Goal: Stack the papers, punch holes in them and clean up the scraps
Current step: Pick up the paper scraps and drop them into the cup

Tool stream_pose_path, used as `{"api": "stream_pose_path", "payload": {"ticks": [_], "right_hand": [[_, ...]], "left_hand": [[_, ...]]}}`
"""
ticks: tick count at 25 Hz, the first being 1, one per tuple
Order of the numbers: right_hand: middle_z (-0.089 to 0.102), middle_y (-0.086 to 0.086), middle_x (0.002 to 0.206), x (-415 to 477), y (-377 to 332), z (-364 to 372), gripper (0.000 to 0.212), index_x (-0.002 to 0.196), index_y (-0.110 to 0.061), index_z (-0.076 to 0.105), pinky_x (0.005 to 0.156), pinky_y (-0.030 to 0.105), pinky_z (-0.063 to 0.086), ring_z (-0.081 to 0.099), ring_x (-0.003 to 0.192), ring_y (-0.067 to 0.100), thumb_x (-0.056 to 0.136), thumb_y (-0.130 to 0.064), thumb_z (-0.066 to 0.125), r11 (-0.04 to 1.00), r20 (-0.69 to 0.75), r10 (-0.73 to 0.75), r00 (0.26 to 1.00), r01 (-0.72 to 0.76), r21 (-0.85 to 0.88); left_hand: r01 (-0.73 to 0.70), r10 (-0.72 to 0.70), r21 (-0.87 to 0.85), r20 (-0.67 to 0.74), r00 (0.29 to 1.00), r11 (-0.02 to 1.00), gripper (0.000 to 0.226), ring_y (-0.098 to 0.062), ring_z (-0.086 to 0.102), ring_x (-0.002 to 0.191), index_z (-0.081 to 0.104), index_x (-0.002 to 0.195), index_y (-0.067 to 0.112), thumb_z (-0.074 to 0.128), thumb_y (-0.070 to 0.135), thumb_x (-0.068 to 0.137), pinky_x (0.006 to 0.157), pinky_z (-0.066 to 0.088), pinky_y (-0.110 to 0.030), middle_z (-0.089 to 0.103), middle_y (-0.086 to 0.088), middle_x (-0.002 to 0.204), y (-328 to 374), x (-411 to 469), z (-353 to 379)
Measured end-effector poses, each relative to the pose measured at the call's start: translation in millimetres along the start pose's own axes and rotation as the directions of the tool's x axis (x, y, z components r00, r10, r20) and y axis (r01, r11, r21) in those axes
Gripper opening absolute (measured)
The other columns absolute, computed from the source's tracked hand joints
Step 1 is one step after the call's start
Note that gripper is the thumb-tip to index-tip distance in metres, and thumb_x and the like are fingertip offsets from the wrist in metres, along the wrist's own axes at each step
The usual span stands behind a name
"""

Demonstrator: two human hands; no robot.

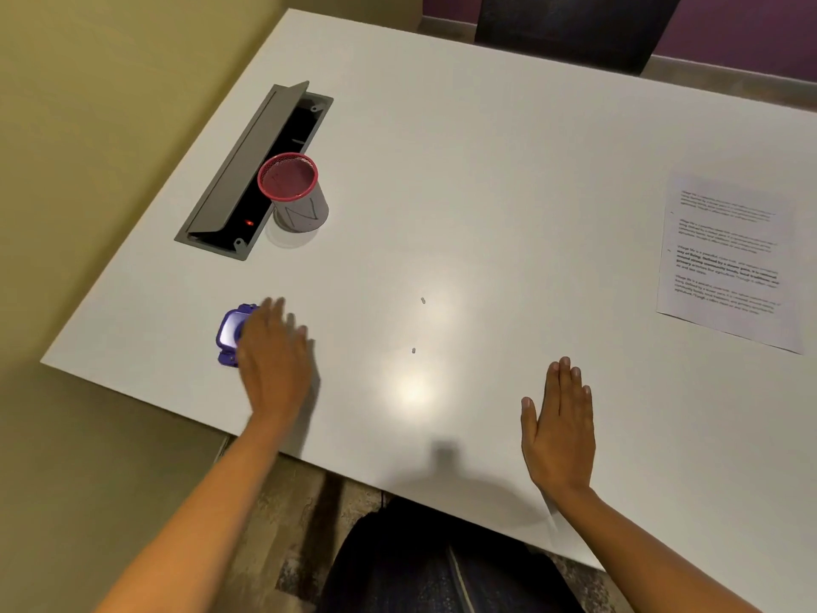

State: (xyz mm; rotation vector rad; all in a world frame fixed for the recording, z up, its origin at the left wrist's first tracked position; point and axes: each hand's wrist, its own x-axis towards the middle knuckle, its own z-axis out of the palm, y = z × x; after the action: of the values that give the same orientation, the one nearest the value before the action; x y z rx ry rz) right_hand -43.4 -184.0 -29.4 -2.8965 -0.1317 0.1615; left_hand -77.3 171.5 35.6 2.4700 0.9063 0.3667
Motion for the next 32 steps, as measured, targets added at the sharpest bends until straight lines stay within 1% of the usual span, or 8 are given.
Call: {"api": "stream_pose_path", "payload": {"ticks": [5,11,15,18,21,23,28,32], "right_hand": [[0.006,0.003,0.163,-1,-1,-1,0.065,0.154,-0.011,0.008,0.123,0.035,0.006,0.000,0.150,0.015,0.099,-0.044,0.017,1.000,-0.014,0.003,1.000,-0.003,0.016],[0.006,0.003,0.162,0,-3,1,0.063,0.154,-0.010,0.009,0.123,0.034,0.003,0.000,0.150,0.015,0.099,-0.042,0.017,0.999,-0.016,0.013,1.000,-0.012,0.036],[0.002,0.000,0.163,10,-22,-4,0.060,0.154,-0.012,0.006,0.124,0.036,0.006,-0.001,0.150,0.011,0.102,-0.032,0.028,0.964,0.027,0.124,0.992,-0.127,0.232],[0.013,-0.004,0.162,24,-53,-16,0.060,0.153,-0.017,0.014,0.122,0.034,0.016,0.017,0.147,0.010,0.100,-0.024,0.041,0.900,-0.016,0.137,0.991,-0.117,0.419],[0.050,-0.002,0.134,50,-86,-29,0.043,0.138,-0.016,0.038,0.108,0.034,0.040,0.050,0.125,0.017,0.096,-0.012,0.049,0.776,-0.052,0.120,0.991,-0.061,0.628],[0.058,0.001,0.109,74,-106,-34,0.026,0.120,-0.012,0.052,0.091,0.035,0.050,0.059,0.103,0.022,0.095,-0.007,0.048,0.760,-0.079,0.091,0.993,-0.018,0.650],[0.064,0.010,0.092,126,-141,-27,0.014,0.093,-0.004,0.063,0.063,0.002,0.041,0.062,0.079,0.018,0.091,0.001,0.051,0.742,-0.017,0.016,1.000,0.000,0.671],[0.070,0.008,0.080,147,-156,-19,0.010,0.081,-0.001,0.067,0.064,0.011,0.043,0.060,0.073,0.015,0.083,0.004,0.058,0.808,0.021,-0.151,0.988,0.111,0.578]], "left_hand": [[-0.171,0.154,0.051,0.242,0.958,0.984,0.054,-0.017,0.015,0.151,0.024,0.154,0.014,0.033,0.032,0.103,0.124,0.013,-0.040,0.018,-0.003,0.163,20,-54,56],[-0.233,0.168,0.210,0.286,0.943,0.949,0.060,-0.021,0.009,0.152,0.015,0.155,0.013,0.022,0.039,0.102,0.124,0.009,-0.045,0.010,-0.004,0.164,11,-65,78],[-0.227,0.158,0.234,0.281,0.946,0.945,0.061,-0.019,0.007,0.152,0.013,0.156,0.014,0.022,0.040,0.102,0.124,0.008,-0.044,0.008,-0.003,0.165,10,-64,78],[-0.230,0.159,0.239,0.282,0.946,0.944,0.062,-0.018,0.006,0.153,0.012,0.156,0.015,0.022,0.040,0.101,0.124,0.008,-0.044,0.007,-0.002,0.165,9,-64,79],[-0.223,0.152,0.232,0.290,0.945,0.947,0.062,-0.017,0.003,0.153,0.009,0.156,0.016,0.021,0.040,0.100,0.124,0.007,-0.044,0.004,0.000,0.165,10,-63,80],[-0.221,0.149,0.229,0.293,0.944,0.948,0.063,-0.017,0.002,0.153,0.008,0.156,0.016,0.021,0.040,0.100,0.124,0.007,-0.044,0.003,0.000,0.165,9,-63,81],[-0.218,0.156,0.214,0.273,0.949,0.952,0.063,-0.017,0.005,0.153,0.009,0.156,0.018,0.025,0.039,0.099,0.124,0.010,-0.045,0.006,0.001,0.165,6,-62,84],[-0.213,0.156,0.216,0.255,0.954,0.953,0.063,-0.018,0.009,0.153,0.011,0.156,0.019,0.025,0.040,0.098,0.123,0.013,-0.046,0.010,0.000,0.165,5,-61,88]]}}
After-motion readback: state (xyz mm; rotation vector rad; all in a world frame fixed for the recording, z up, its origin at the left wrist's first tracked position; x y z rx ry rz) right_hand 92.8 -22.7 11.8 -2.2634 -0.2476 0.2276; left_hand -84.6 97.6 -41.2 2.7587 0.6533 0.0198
